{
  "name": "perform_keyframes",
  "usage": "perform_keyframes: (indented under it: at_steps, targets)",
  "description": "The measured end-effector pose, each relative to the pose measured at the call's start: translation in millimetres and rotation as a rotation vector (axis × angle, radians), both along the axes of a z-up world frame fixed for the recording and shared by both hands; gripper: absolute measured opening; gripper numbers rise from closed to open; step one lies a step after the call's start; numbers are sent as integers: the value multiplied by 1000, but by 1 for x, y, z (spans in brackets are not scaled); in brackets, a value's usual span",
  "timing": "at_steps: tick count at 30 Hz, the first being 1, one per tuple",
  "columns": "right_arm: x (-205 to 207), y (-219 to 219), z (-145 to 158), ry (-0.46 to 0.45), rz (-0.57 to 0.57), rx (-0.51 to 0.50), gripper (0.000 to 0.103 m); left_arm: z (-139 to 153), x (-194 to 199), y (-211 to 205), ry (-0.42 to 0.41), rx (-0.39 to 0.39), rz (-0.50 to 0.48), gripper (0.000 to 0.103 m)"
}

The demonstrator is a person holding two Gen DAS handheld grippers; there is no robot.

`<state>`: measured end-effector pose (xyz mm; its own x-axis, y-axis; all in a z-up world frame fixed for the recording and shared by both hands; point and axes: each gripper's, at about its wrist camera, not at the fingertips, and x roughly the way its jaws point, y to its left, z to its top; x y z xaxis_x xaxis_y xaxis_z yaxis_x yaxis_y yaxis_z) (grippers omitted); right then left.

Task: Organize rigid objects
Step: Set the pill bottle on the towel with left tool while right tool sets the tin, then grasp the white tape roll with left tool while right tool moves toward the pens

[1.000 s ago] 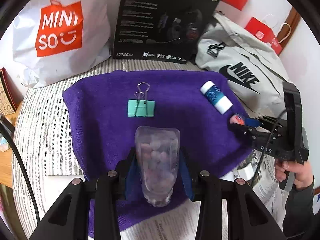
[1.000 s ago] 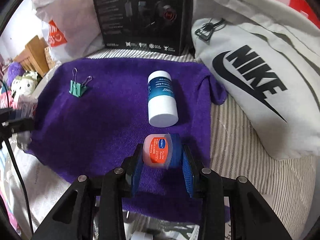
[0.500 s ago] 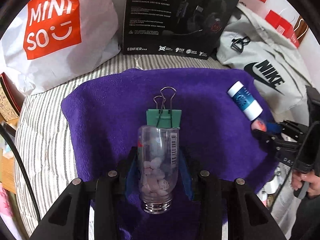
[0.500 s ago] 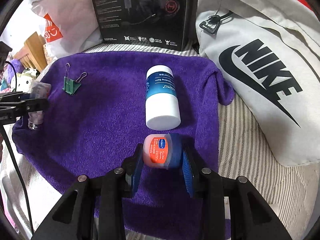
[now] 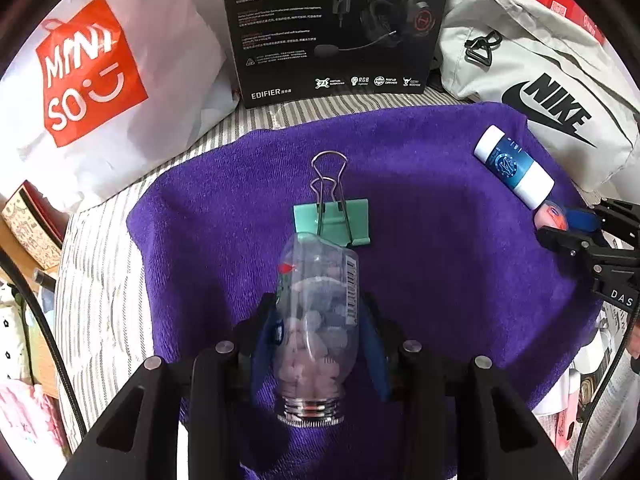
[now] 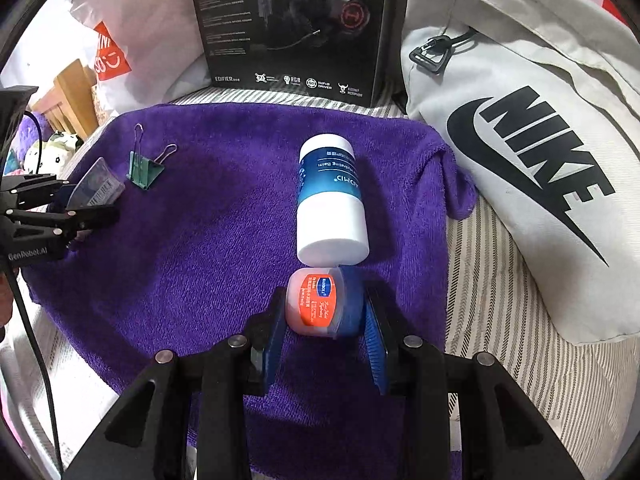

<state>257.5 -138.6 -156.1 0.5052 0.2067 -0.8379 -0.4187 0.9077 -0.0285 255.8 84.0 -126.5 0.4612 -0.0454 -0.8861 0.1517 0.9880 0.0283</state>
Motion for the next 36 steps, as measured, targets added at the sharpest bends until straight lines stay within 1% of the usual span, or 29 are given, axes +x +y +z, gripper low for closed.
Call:
perform_keyframes:
  at_steps: [1, 3, 5, 6, 8, 10, 11, 13, 15, 17, 19, 20, 22, 24, 26, 29, 32, 34, 36]
  targets:
    - [-1, 0, 0, -3, 6, -2, 37, 0, -1, 1, 2, -5, 6, 40]
    - [-1, 0, 0, -1, 17, -5, 37, 1, -3, 1, 6, -2, 10, 45]
    - [0, -1, 1, 13, 25, 2, 37, 1, -7, 2, 15, 11, 26, 61]
    - [0, -2, 1, 16, 31, 2, 37, 1, -9, 4, 21, 9, 34, 63]
    - [-2, -2, 2, 29, 48, 6, 41, 2, -15, 6, 29, -21, 25, 65]
    - [-5, -3, 4, 40, 58, 17, 44, 2, -20, 0, 39, -2, 5, 67]
    - [-7, -4, 5, 38, 57, 19, 47, 3, -25, -3, 40, 13, 5, 68]
    - [-13, -7, 9, 35, 45, 28, 52, 4, -30, -4, 52, 18, 14, 68]
    - [-17, -12, 12, 48, 41, 54, 53, 9, -40, -1, 45, 8, 43, 68]
    - [-24, -16, 18, 47, 26, 66, 53, 19, -54, 2, 13, -18, 75, 68]
    - [-35, -23, 25, 37, 2, 56, 57, 29, -69, 2, -18, -37, 98, 68]
    - [-41, -26, 28, 35, -1, 67, 57, 36, -80, -2, -36, -51, 95, 68]
    - [-54, -35, 36, 21, -18, 80, 58, 45, -94, -10, -53, -62, 66, 68]
    - [-69, -45, 41, 9, -50, 71, 60, 51, -111, -27, -69, -79, 19, 68]
    - [-83, -55, 44, 7, -71, 82, 60, 52, -118, -46, -74, -106, -32, 68]
    - [-106, -70, 42, 27, -103, 112, 60, 41, -121, -73, -52, -104, -91, 68]
    - [-129, -80, 39, 32, -120, 111, 60, 31, -118, -92, -37, -84, -123, 68]
    - [-146, -88, 38, 35, -133, 114, 60, 23, -116, -102, -30, -52, -130, 67]
    - [-159, -95, 35, 50, -142, 126, 60, 18, -112, -106, -15, -57, -132, 66]
